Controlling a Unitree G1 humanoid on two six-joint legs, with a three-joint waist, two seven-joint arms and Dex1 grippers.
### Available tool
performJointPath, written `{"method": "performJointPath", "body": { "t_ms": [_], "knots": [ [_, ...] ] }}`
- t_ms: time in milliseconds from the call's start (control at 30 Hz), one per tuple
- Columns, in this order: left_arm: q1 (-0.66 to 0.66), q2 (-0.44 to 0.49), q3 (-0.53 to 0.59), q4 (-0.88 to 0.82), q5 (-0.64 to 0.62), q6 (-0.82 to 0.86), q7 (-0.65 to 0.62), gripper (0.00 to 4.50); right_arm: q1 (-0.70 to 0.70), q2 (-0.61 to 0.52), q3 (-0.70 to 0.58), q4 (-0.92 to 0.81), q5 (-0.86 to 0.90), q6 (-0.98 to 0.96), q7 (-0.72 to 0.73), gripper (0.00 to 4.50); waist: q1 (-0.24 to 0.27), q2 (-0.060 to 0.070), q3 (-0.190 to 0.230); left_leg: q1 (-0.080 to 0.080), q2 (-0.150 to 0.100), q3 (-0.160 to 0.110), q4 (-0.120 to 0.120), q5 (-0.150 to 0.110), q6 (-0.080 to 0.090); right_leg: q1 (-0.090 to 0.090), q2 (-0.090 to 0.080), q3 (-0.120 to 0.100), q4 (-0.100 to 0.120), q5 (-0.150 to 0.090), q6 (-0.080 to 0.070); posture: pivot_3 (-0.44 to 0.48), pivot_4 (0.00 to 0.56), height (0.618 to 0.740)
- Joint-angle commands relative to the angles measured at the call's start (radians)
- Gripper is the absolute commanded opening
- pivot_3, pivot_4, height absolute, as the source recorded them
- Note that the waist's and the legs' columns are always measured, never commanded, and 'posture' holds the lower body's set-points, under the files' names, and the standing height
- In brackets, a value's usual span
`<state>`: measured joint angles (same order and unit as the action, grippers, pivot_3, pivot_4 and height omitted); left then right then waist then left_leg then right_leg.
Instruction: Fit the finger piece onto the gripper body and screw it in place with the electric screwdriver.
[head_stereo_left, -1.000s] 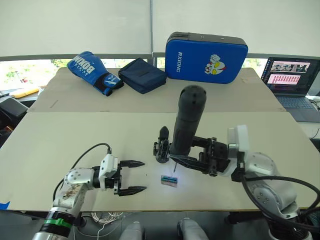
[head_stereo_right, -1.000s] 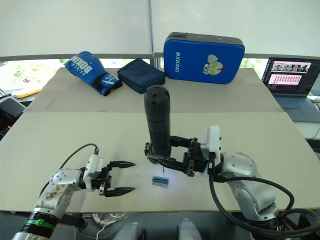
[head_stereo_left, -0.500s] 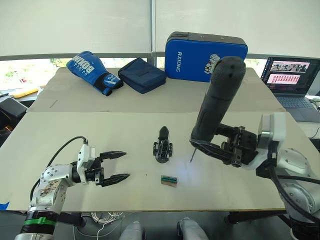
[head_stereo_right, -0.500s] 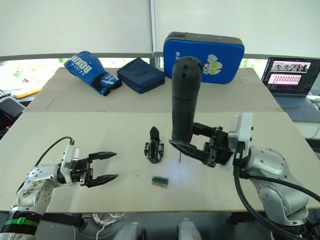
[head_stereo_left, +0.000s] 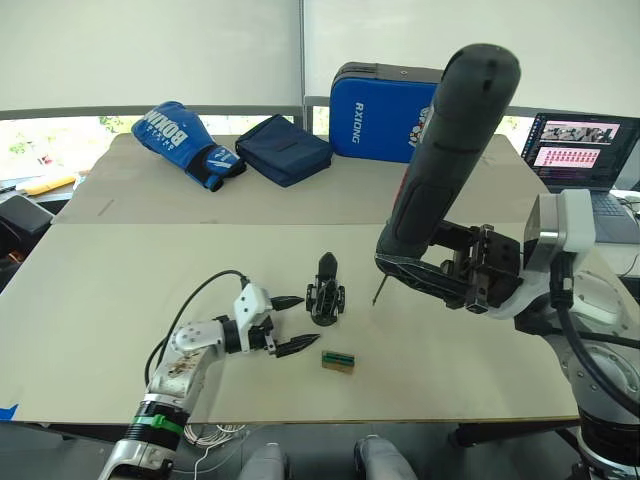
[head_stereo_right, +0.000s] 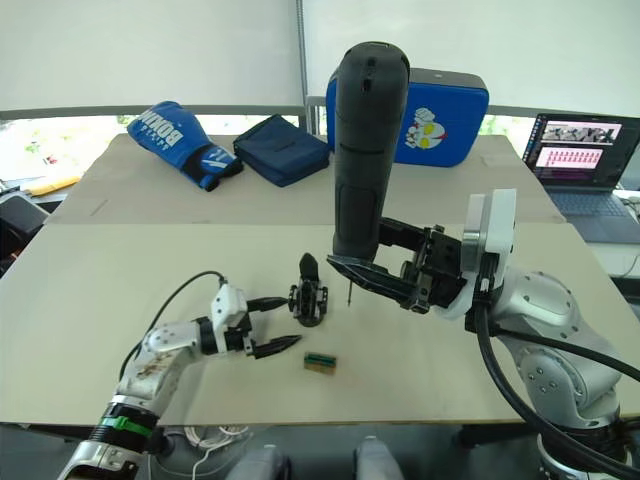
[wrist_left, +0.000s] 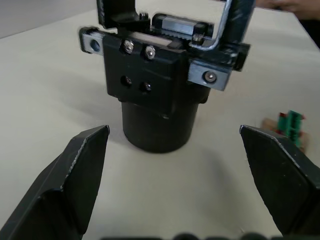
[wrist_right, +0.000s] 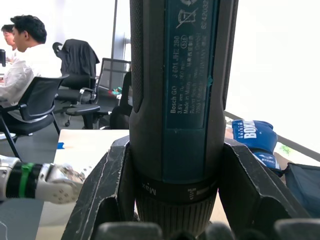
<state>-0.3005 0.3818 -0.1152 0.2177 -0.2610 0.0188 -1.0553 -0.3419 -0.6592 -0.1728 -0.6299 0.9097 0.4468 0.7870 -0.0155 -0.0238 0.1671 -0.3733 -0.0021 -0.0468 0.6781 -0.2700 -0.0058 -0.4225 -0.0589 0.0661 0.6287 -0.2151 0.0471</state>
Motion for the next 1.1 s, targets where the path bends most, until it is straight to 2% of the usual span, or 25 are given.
{"method": "performJointPath", "body": {
  "t_ms": [33, 200, 533, 633, 733, 833, 1100],
  "knots": [
    [-0.037, -0.030, -0.020, 0.031, 0.038, -0.033, 0.042, 4.41, -0.034, -0.009, -0.021, -0.028, 0.032, -0.005, 0.003, 1.90, 0.000, 0.000, 0.000, 0.000, 0.000, 0.000, 0.000, 0.000, 0.000, 0.000, 0.000, 0.000, 0.000, 0.000, 0.000, 0.000, 0.150, 0.740],
    [-0.063, -0.079, -0.068, 0.074, 0.090, -0.044, 0.079, 4.41, -0.040, -0.016, -0.017, -0.030, 0.035, 0.002, 0.008, 1.90, 0.004, 0.000, 0.000, 0.000, -0.001, 0.000, 0.000, 0.000, 0.000, 0.001, 0.000, 0.000, 0.000, 0.000, 0.000, 0.000, 0.150, 0.740],
    [-0.077, -0.117, -0.092, 0.071, 0.098, 0.021, 0.092, 4.41, -0.036, -0.019, -0.023, -0.041, 0.031, 0.008, 0.001, 1.90, 0.015, 0.000, 0.000, 0.000, -0.001, 0.000, 0.001, 0.000, 0.000, 0.002, -0.001, 0.000, 0.000, 0.000, 0.001, 0.000, 0.150, 0.740],
    [-0.074, -0.113, -0.095, 0.066, 0.102, 0.024, 0.083, 3.64, -0.032, -0.023, -0.025, -0.043, 0.031, 0.008, 0.000, 1.90, 0.015, 0.000, 0.000, 0.000, -0.001, 0.000, 0.001, 0.000, 0.000, 0.002, -0.001, 0.000, 0.000, 0.000, 0.001, 0.000, 0.150, 0.740],
    [-0.084, -0.092, -0.087, 0.084, 0.094, 0.005, 0.045, 2.35, -0.023, -0.030, -0.033, -0.046, 0.034, 0.009, 0.001, 1.90, 0.015, 0.000, 0.000, 0.000, -0.001, 0.000, 0.001, 0.000, 0.000, 0.001, -0.001, 0.000, 0.000, 0.000, 0.001, 0.000, 0.150, 0.740],
    [-0.107, -0.083, -0.074, 0.120, 0.080, -0.028, 0.007, 2.30, -0.017, -0.036, -0.038, -0.045, 0.036, 0.008, 0.003, 1.90, 0.013, 0.000, 0.000, 0.000, -0.001, 0.000, 0.001, 0.000, 0.000, 0.001, -0.001, 0.000, 0.000, 0.000, 0.001, 0.000, 0.150, 0.740],
    [-0.272, -0.053, -0.052, 0.403, 0.054, -0.222, -0.239, 2.30, 0.008, -0.058, -0.054, -0.048, 0.050, 0.009, 0.008, 1.90, 0.003, 0.000, 0.000, -0.001, -0.001, 0.000, 0.001, 0.000, 0.000, 0.001, 0.000, 0.000, -0.001, 0.000, 0.001, 0.000, 0.150, 0.740]
  ]
}}
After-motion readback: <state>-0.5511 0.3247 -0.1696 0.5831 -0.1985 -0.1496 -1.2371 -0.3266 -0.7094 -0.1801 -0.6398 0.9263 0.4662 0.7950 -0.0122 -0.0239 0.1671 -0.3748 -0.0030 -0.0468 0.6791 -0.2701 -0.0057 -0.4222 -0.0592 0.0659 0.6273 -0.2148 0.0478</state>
